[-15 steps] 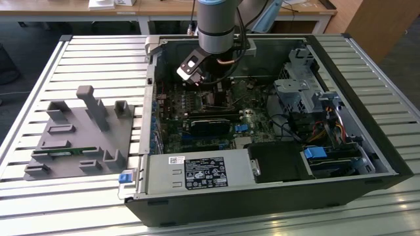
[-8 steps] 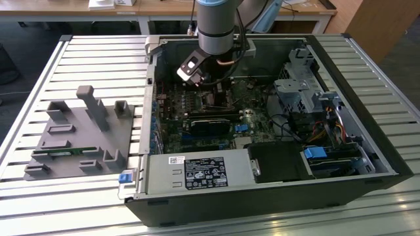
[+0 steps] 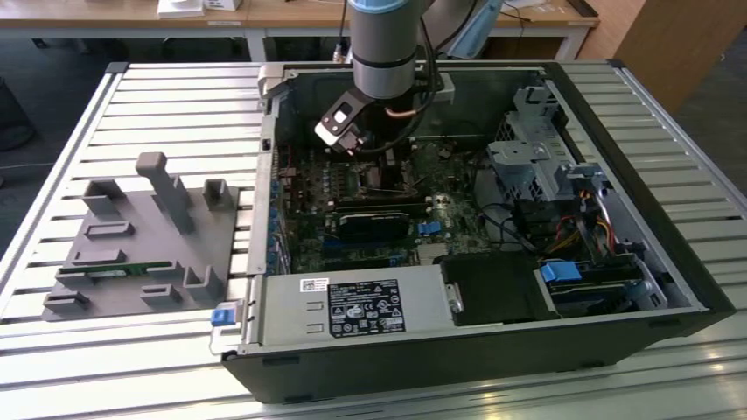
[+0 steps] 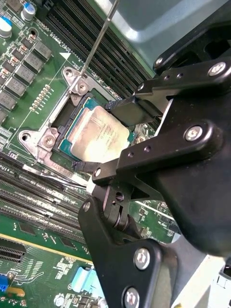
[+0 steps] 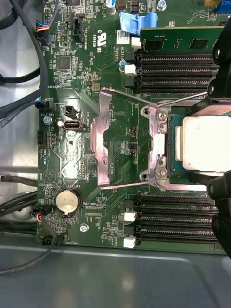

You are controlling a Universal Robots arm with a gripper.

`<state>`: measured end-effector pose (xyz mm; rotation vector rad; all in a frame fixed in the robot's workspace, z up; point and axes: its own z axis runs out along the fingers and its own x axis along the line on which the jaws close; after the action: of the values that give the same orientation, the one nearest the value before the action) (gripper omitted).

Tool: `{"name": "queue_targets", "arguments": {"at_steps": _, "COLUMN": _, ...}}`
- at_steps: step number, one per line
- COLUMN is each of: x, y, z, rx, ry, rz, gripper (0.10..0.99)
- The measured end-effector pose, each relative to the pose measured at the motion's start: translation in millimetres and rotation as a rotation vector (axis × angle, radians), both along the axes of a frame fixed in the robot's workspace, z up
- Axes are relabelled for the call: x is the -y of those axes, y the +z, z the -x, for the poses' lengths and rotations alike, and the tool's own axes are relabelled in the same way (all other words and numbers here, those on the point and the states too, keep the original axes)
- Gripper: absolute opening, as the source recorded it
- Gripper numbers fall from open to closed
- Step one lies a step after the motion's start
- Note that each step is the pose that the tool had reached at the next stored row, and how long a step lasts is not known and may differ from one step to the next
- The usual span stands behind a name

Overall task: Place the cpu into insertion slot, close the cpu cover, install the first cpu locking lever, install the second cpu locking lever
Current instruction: 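Place the cpu into insertion slot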

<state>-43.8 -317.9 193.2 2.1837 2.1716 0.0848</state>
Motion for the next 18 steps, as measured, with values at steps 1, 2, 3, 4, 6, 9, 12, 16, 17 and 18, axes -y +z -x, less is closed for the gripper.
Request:
{"name": "queue_targets", "arguments": {"at_steps": 1, "x": 0.0, "y": 0.0, "z": 0.0, "rx": -0.0001, "ry": 0.000, "rz": 0.000, "gripper": 0.541}}
{"name": "queue_targets", "arguments": {"at_steps": 2, "x": 0.0, "y": 0.0, "z": 0.0, "rx": -0.0002, "ry": 0.000, "rz": 0.000, "gripper": 0.541}}
{"name": "queue_targets", "arguments": {"at_steps": 3, "x": 0.0, "y": 0.0, "z": 0.0, "rx": -0.0002, "ry": 0.000, "rz": 0.000, "gripper": 0.541}}
{"name": "queue_targets", "arguments": {"at_steps": 4, "x": 0.0, "y": 0.0, "z": 0.0, "rx": -0.0002, "ry": 0.000, "rz": 0.000, "gripper": 0.541}}
{"name": "queue_targets", "arguments": {"at_steps": 6, "x": 0.0, "y": 0.0, "z": 0.0, "rx": -0.0002, "ry": 0.000, "rz": 0.000, "gripper": 0.541}}
{"name": "queue_targets", "arguments": {"at_steps": 9, "x": 0.0, "y": 0.0, "z": 0.0, "rx": -0.0001, "ry": 0.000, "rz": 0.000, "gripper": 0.541}}
{"name": "queue_targets", "arguments": {"at_steps": 12, "x": 0.0, "y": 0.0, "z": 0.0, "rx": -0.0001, "ry": 0.000, "rz": 0.000, "gripper": 0.616}}
{"name": "queue_targets", "arguments": {"at_steps": 16, "x": 0.0, "y": 0.0, "z": -0.1, "rx": -0.0001, "ry": 0.000, "rz": 0.000, "gripper": 0.616}}
{"name": "queue_targets", "arguments": {"at_steps": 17, "x": 0.0, "y": 0.0, "z": -0.1, "rx": -0.0001, "ry": 0.000, "rz": 0.000, "gripper": 0.616}}
{"name": "queue_targets", "arguments": {"at_steps": 18, "x": 0.0, "y": 0.2, "z": -0.1, "rx": -0.0002, "ry": 0.000, "rz": 0.000, "gripper": 0.616}}
